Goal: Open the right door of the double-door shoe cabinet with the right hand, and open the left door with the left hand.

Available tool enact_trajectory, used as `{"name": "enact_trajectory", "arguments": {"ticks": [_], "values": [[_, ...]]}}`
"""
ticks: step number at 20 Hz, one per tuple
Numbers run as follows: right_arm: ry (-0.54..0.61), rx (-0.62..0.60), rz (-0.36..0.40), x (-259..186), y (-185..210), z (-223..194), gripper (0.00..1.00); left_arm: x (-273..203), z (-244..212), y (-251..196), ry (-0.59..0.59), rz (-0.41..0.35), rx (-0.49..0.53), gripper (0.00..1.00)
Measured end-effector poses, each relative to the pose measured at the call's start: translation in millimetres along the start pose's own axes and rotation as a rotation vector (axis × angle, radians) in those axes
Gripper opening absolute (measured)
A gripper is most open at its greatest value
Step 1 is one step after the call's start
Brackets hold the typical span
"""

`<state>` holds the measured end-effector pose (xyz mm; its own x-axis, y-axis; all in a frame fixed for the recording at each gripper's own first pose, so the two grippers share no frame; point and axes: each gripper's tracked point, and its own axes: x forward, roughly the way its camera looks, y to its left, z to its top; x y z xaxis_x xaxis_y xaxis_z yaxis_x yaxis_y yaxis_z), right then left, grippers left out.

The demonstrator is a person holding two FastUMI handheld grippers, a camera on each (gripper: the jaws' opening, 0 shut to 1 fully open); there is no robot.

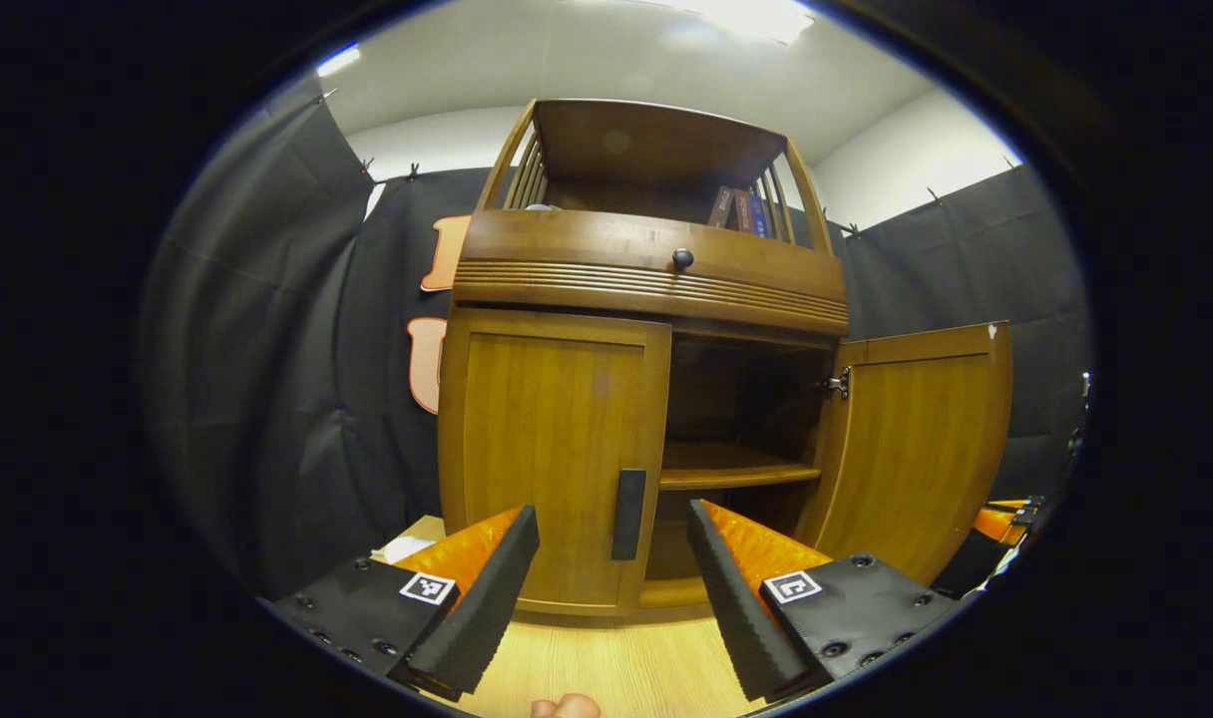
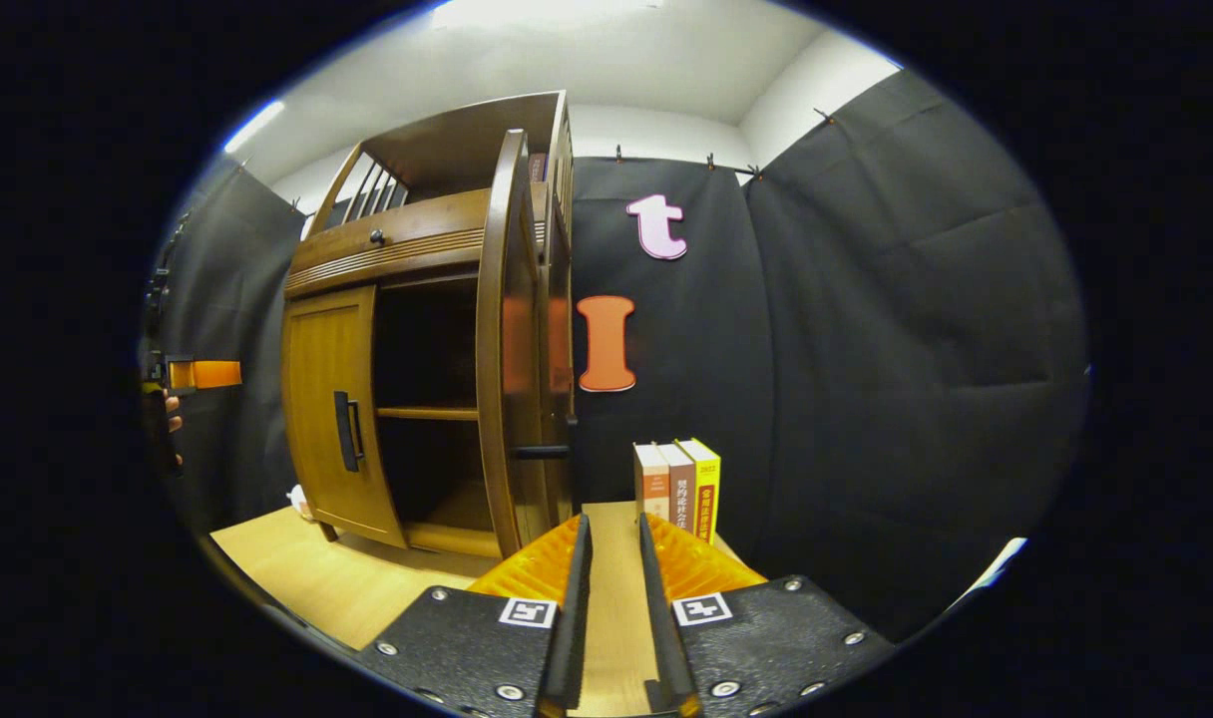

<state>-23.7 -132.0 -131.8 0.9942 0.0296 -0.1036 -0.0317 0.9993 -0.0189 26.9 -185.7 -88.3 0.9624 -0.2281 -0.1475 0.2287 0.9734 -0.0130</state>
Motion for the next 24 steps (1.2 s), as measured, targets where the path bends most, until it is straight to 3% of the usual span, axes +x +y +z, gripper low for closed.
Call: {"name": "enact_trajectory", "arguments": {"ticks": [1, 5, 6, 7, 9, 10, 11, 12, 13, 14, 17, 24], "values": [[-0.009, -0.011, -0.013, -2, -1, 2, 0.32, 7, -5, 0, 0.005, -0.002, -0.002, 0.96], [-0.024, -0.007, -0.056, -3, -7, 8, 0.80, 33, -31, -5, 0.034, -0.033, -0.025, 0.99], [-0.024, -0.003, -0.062, -3, -9, 8, 0.87, 37, -34, -6, 0.034, -0.032, -0.023, 0.97], [-0.024, 0.002, -0.070, -2, -11, 7, 0.83, 44, -37, -6, 0.033, -0.032, -0.018, 0.99], [-0.018, 0.011, -0.079, -2, -14, 4, 0.89, 61, -43, -10, 0.036, -0.025, -0.007, 0.97], [-0.017, 0.015, -0.083, -2, -15, 4, 0.97, 71, -46, -10, 0.037, -0.026, 0.003, 0.99], [-0.018, 0.019, -0.088, -3, -16, 4, 0.98, 81, -50, -11, 0.041, -0.027, 0.016, 0.99], [-0.021, 0.023, -0.096, -4, -18, 5, 0.92, 91, -58, -14, 0.048, -0.028, 0.029, 0.97], [-0.024, 0.027, -0.103, -5, -20, 5, 0.98, 100, -62, -16, 0.055, -0.030, 0.040, 0.97], [-0.026, 0.030, -0.110, -7, -22, 6, 0.92, 110, -67, -19, 0.059, -0.033, 0.051, 0.97], [-0.032, 0.029, -0.123, -9, -24, 7, 0.92, 138, -79, -27, 0.065, -0.048, 0.067, 0.99], [-0.053, 0.027, -0.125, -14, -21, 11, 0.92, 177, -107, -8, 0.120, 0.002, 0.058, 0.99]]}}
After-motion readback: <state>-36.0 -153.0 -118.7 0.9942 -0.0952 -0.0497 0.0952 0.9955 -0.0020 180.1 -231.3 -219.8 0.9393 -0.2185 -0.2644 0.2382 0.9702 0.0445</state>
